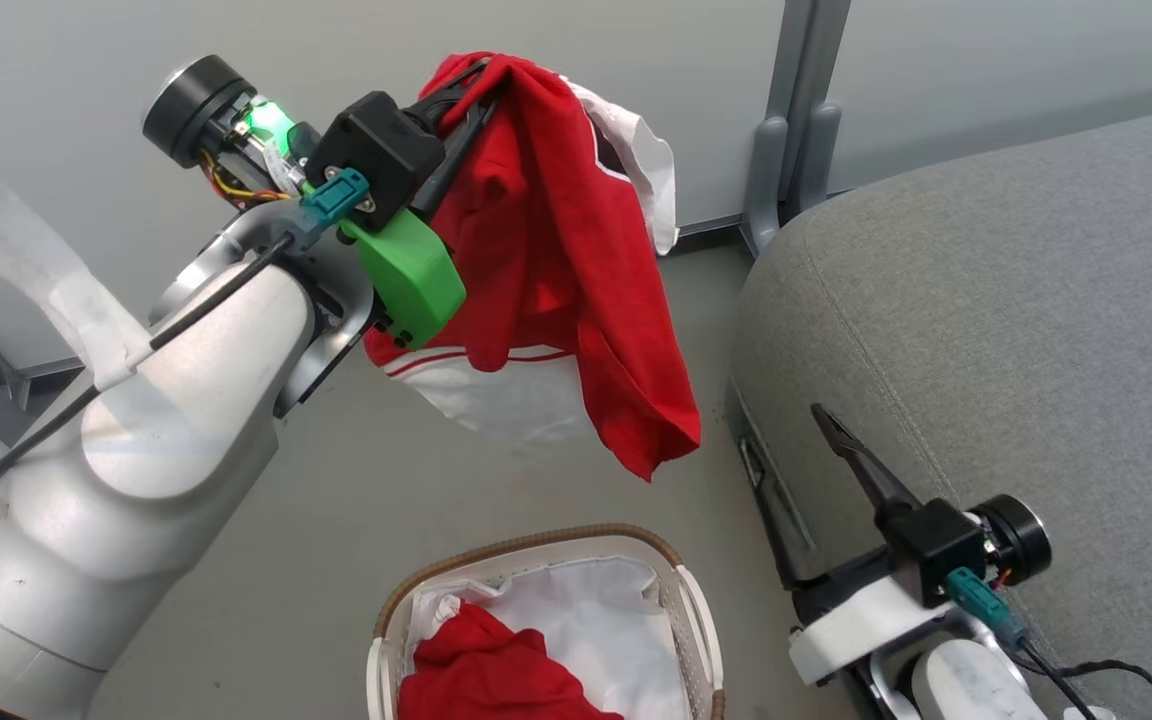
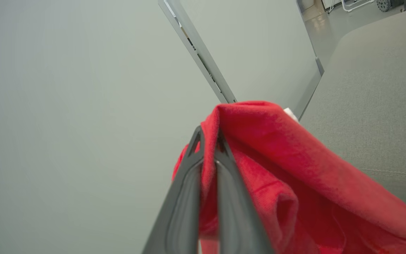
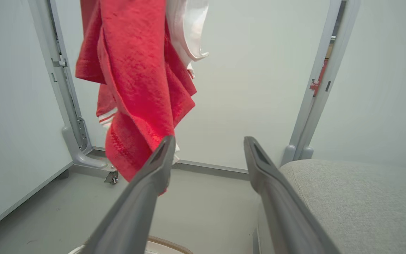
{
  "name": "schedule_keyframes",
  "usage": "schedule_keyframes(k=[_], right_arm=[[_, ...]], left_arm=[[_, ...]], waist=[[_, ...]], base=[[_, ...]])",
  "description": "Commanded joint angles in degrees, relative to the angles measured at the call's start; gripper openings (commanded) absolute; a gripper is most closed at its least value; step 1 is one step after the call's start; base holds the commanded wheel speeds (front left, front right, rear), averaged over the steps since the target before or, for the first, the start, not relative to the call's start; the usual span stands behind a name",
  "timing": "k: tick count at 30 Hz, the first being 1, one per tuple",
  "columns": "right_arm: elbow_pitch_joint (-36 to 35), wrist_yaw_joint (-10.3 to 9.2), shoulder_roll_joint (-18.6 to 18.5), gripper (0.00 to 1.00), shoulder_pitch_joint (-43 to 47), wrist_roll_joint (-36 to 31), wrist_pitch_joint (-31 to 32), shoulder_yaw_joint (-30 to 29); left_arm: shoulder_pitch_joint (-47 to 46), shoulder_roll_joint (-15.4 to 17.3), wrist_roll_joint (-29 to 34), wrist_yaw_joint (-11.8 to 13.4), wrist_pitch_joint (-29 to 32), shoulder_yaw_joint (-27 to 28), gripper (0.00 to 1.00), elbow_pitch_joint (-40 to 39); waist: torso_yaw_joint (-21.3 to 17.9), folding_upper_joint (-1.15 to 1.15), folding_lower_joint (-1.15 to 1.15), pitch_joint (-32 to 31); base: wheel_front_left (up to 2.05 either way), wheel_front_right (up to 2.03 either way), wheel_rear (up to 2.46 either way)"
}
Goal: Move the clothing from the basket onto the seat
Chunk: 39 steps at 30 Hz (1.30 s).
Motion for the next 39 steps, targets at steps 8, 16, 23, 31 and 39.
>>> schedule_keyframes(k=[8, 16, 23, 31, 39], right_arm=[[1.6, -0.06, -0.2, 1.0, -6.1, -4.0, -0.3, 5.2], [7.3, -0.06, -0.2, 1.0, -13.6, -4.5, -0.3, 8.8], [12.1, -0.06, -0.2, 1.0, -19.2, -0.8, -0.3, 13.3], [16.4, -0.06, -0.2, 0.38, -24.5, 3.0, -0.3, 15.1], [17.1, -0.06, -0.2, 0.0, -24.6, 4.3, -0.3, 15.0]], left_arm=[[-1.2, -0.3, -0.4, 0.9, 0.6, -0.4, 0.0, -3.2], [-0.7, -1.8, -0.5, 1.1, 0.7, -1.6, 0.0, -5.7], [1.1, -2.8, -1.2, 0.8, 1.0, -3.2, 0.0, -8.0], [2.9, -3.2, -2.2, 0.9, 0.8, -4.4, 0.0, -9.3], [6.6, -2.3, -3.4, 2.2, -0.3, -4.8, 0.0, -7.2]], waist=[[1.0, 0.0, 0.01, 0.1], [2.6, 0.0, 0.01, 0.3], [3.8, 0.0, 0.01, 0.3], [4.8, 0.0, 0.01, 0.2], [5.1, 0.0, 0.01, 0.2]], base=[[0.0, 0.0, 0.0], [0.0, 0.0, 0.0], [0.0, 0.0, 0.0], [0.0, 0.0, 0.0], [0.0, 0.0, 0.0]])
